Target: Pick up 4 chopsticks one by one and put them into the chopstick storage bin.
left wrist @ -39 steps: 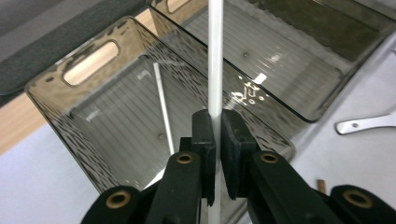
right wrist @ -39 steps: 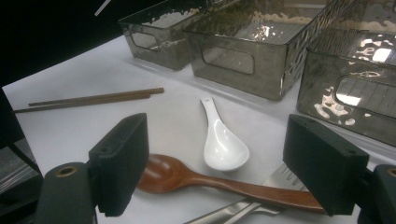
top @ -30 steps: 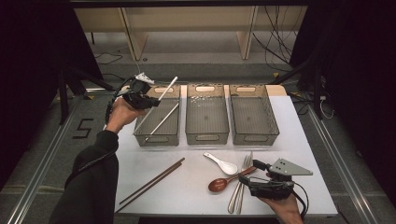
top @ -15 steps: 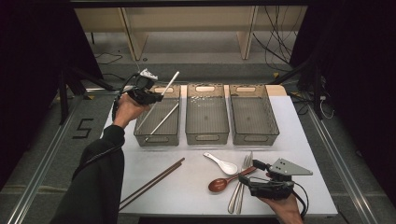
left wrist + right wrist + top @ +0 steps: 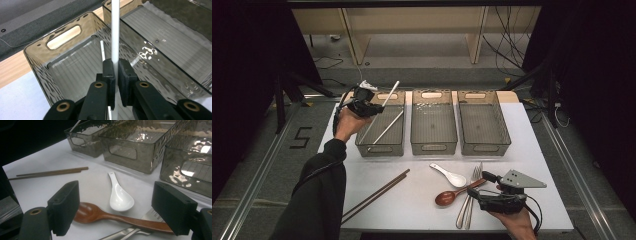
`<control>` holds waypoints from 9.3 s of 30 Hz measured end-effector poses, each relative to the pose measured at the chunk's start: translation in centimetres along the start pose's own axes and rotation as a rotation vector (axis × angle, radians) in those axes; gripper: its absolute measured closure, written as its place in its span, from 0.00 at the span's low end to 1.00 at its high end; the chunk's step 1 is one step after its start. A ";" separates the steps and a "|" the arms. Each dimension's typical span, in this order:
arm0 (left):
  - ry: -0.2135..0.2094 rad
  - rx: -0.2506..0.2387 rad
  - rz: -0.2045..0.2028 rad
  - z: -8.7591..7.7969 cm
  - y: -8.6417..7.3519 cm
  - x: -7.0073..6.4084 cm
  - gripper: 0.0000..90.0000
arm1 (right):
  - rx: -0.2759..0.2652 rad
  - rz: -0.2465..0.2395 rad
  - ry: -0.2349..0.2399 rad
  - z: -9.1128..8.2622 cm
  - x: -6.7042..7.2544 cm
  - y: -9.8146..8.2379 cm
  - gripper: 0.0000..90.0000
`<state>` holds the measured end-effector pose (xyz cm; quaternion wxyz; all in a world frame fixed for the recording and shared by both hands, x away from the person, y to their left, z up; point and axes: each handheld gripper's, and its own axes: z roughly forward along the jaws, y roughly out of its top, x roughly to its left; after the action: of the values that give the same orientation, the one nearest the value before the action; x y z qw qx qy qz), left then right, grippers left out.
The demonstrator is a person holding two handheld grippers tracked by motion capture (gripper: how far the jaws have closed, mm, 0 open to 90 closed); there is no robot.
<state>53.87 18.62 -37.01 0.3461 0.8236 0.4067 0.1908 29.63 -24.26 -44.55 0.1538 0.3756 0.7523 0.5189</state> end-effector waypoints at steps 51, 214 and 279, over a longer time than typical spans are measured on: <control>0.025 0.073 -0.096 3.1 -2.6 0.6 0.92 | 0.001 -0.003 0.002 0.0 0.0 0.0 0.26; -0.161 0.452 0.142 -4.2 -13.0 -10.7 0.94 | -0.002 -0.021 -0.004 -0.2 0.4 0.2 0.26; -0.082 -0.030 -0.011 -7.1 -0.4 -2.9 0.94 | -0.003 -0.005 -0.003 -0.2 0.2 0.1 0.26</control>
<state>47.72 19.42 -32.46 0.3759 0.8233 0.3936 0.1611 29.41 -24.20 -44.35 0.1570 0.3743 0.7523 0.5190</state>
